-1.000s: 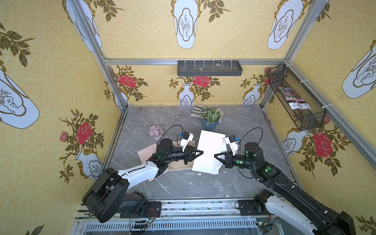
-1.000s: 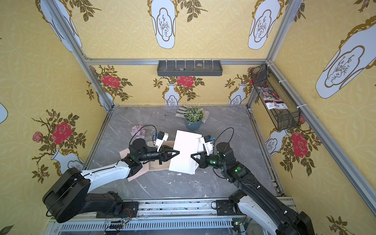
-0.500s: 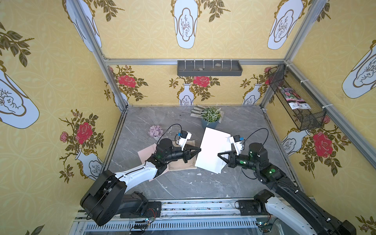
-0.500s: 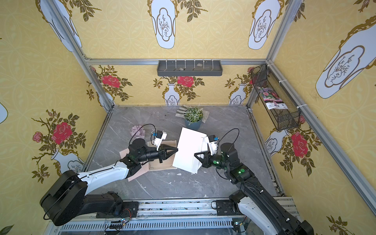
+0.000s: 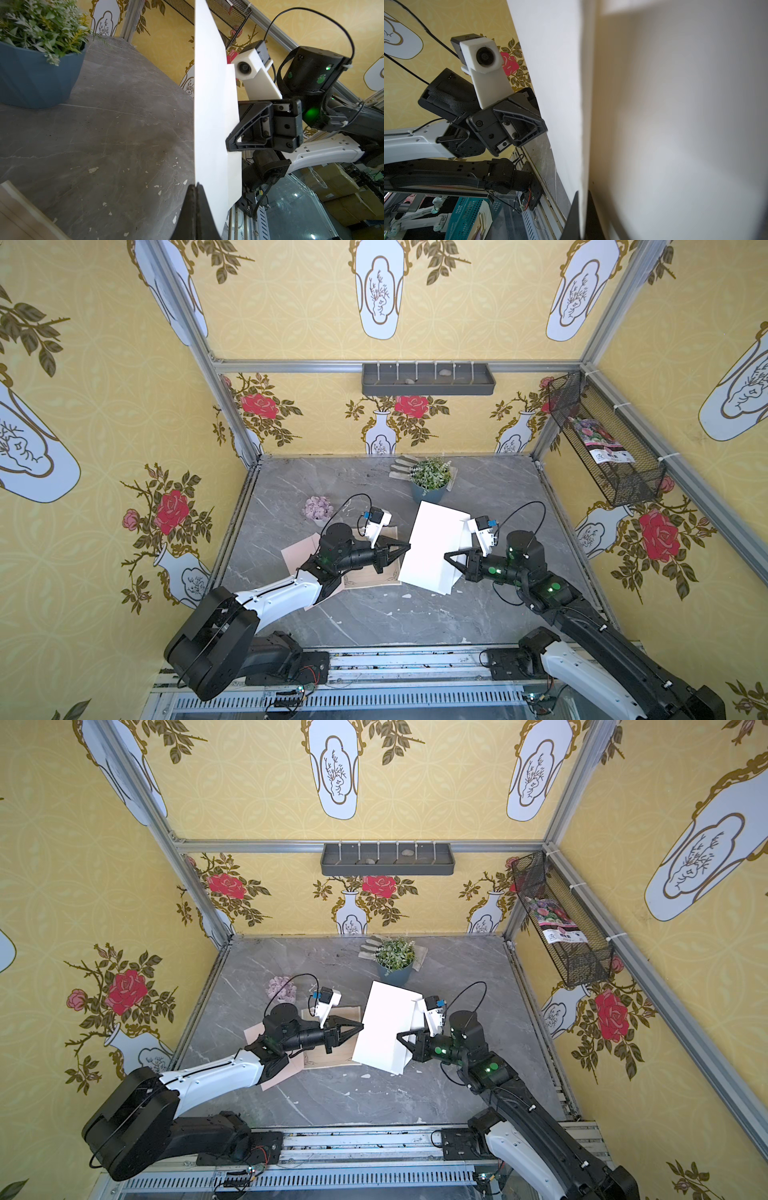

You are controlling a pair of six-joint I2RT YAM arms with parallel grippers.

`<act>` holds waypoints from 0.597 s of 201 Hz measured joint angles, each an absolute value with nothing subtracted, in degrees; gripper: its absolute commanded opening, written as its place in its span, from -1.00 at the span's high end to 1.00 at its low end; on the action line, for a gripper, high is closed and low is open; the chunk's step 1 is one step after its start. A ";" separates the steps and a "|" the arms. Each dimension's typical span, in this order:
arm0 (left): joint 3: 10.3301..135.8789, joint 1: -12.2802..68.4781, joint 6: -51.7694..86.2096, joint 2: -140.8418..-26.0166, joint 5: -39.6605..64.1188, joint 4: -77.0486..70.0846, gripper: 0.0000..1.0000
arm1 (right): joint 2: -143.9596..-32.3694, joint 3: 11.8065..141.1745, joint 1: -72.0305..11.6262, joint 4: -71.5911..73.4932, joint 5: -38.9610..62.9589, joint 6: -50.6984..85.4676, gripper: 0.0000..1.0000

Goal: Take the letter paper out of the envelope
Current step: Take out the letter paper from the envelope.

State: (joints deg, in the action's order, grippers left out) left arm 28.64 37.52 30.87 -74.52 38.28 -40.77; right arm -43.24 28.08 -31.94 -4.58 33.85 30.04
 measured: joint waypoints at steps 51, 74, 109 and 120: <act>27.35 35.99 31.11 -72.99 35.40 -39.83 1.00 | -42.28 28.08 -30.81 -5.06 34.04 29.78 1.00; 26.94 35.42 31.18 -72.10 34.28 -39.70 1.00 | -41.60 28.16 -30.30 -6.57 34.02 29.52 1.00; 26.59 34.63 31.53 -70.85 31.70 -37.89 1.00 | -39.22 30.04 -29.36 -11.22 32.97 28.08 1.00; 26.59 34.44 31.53 -70.67 31.00 -37.26 1.00 | -37.45 31.07 -28.84 -13.63 30.94 27.73 1.00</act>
